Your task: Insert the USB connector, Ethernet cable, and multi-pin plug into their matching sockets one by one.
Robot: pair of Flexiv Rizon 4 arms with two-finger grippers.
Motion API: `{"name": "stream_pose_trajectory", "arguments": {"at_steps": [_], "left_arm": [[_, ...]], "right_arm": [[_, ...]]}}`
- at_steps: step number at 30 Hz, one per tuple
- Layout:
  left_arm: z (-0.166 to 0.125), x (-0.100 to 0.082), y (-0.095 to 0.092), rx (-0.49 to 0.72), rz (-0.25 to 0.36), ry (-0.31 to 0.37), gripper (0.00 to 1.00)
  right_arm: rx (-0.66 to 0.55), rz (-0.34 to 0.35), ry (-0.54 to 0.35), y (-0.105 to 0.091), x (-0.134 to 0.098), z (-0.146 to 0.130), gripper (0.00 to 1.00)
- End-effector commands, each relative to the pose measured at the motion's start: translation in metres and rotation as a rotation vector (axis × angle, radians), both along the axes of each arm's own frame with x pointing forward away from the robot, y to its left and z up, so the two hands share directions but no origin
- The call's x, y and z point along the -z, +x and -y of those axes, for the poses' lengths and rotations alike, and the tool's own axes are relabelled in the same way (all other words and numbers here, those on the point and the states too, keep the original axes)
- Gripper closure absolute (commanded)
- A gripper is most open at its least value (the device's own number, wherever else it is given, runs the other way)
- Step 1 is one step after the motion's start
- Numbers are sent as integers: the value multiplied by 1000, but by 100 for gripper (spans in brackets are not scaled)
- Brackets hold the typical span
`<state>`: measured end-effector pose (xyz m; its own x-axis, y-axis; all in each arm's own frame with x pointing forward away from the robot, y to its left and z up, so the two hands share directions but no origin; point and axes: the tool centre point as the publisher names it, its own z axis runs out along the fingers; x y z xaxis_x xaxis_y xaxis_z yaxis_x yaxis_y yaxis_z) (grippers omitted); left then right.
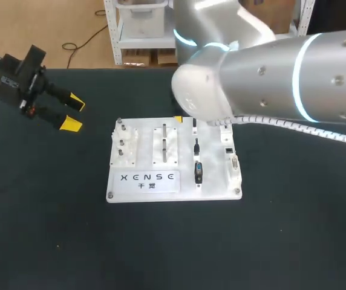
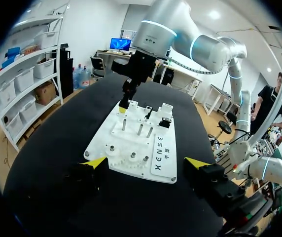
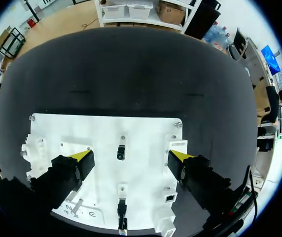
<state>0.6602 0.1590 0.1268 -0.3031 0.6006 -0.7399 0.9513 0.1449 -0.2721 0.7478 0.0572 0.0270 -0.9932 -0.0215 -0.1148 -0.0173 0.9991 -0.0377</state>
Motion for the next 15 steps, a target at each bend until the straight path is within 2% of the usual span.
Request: {"name": "stream_pose_trajectory", "arguments": {"at_steps": [1,5,7,15], "left_arm": [[0,1,0,0,2,-1,0],[0,1,0,0,2,-1,0],[0,1,0,0,2,-1,0],[0,1,0,0,2,-1,0]], "right_arm": [[5,3,-9,-3,1,0,0],[0,-2,13,-5,1,1,0],[-17,10,52,-7,-2,0,0],[-17,10,52,-7,-2,0,0]]}}
